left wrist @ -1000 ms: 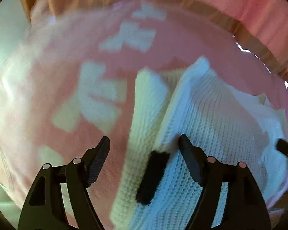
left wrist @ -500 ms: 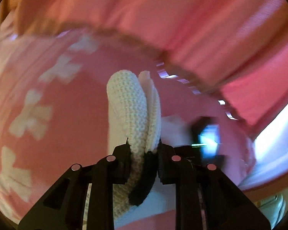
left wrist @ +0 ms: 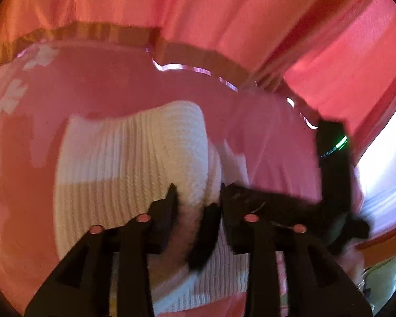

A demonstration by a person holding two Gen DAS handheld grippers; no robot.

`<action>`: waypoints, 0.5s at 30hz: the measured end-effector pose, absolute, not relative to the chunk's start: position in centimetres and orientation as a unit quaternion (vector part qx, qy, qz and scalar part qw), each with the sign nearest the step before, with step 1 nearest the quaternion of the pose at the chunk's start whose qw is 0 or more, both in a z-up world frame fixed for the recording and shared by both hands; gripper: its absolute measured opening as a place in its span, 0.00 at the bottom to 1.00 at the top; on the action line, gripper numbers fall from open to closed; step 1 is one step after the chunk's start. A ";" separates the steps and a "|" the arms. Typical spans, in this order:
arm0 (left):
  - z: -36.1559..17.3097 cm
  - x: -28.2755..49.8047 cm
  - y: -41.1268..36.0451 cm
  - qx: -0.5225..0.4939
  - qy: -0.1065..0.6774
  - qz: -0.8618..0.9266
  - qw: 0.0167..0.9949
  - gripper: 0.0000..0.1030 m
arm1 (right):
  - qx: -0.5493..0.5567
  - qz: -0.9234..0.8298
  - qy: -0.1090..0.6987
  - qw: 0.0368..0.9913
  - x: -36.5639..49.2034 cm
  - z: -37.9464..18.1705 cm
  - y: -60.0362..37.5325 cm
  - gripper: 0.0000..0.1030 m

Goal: Fold small clothes

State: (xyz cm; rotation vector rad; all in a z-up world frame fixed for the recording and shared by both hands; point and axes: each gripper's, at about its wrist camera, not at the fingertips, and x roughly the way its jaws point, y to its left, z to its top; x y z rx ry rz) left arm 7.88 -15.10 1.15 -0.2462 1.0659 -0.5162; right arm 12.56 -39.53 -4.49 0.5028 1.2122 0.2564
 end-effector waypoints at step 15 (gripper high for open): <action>-2.6 -4.5 -12.8 0.028 0.391 -0.254 0.884 0.83 | 0.303 0.210 0.585 0.722 15.3 -6.4 -34.1 0.68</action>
